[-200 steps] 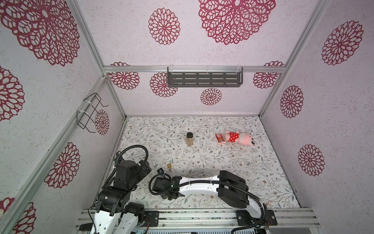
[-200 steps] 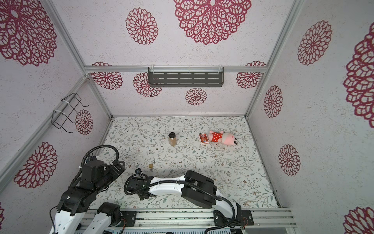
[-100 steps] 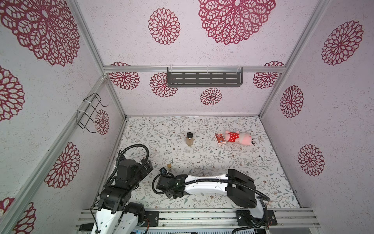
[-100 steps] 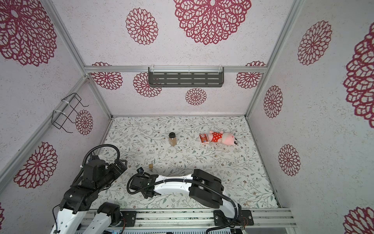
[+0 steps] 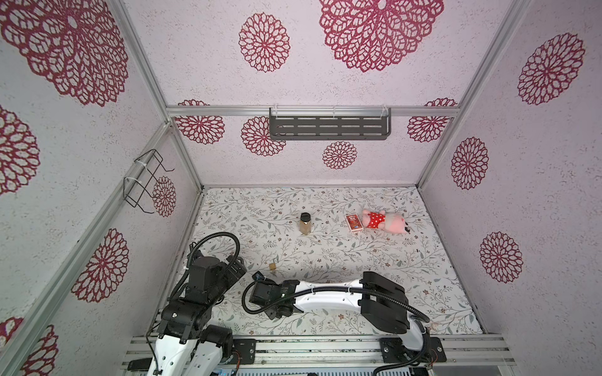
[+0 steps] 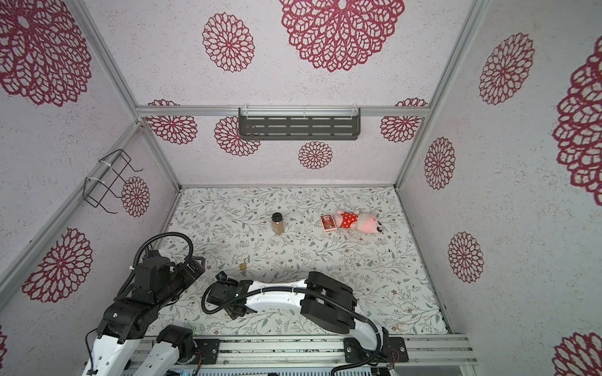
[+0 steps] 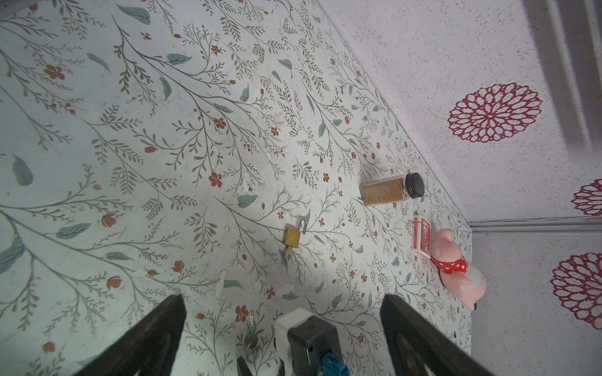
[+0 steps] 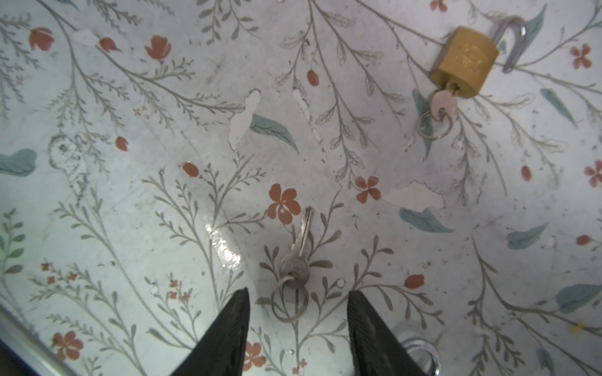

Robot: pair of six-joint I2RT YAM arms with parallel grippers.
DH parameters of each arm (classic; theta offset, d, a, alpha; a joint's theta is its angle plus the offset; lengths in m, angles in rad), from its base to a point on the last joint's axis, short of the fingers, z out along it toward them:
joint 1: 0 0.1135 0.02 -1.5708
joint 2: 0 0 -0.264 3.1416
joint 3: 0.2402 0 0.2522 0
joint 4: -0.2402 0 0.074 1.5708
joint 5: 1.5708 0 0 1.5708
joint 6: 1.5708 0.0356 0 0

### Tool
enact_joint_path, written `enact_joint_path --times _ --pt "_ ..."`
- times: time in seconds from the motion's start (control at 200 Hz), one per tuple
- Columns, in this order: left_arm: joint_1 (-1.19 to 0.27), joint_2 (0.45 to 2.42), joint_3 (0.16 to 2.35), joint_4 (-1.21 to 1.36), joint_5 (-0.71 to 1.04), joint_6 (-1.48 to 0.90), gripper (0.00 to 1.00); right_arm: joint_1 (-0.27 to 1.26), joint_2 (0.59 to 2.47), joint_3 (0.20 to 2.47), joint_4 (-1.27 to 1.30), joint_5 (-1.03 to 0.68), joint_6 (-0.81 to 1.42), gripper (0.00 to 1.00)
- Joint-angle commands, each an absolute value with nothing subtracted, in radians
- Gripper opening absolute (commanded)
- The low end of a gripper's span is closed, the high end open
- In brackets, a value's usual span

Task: Unlock with the key
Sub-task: 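Lower the right gripper and close it on the silver key's ring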

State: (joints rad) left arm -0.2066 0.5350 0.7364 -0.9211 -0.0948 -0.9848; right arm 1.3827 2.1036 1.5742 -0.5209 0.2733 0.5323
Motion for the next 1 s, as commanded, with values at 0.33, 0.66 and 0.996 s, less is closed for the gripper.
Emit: enact_joint_path --times 0.33,0.66,0.996 --pt "-0.199 0.533 0.722 -0.881 -0.102 -0.999 0.97 1.376 2.128 1.57 -0.531 0.273 0.515 0.41" --pt "-0.199 0.543 0.724 -0.878 -0.098 -0.99 0.97 1.368 2.132 1.557 -0.535 0.287 0.521 0.27" --pt "-0.199 0.554 0.733 -0.877 -0.089 -0.991 0.97 1.352 2.116 1.54 -0.529 0.288 0.527 0.2"
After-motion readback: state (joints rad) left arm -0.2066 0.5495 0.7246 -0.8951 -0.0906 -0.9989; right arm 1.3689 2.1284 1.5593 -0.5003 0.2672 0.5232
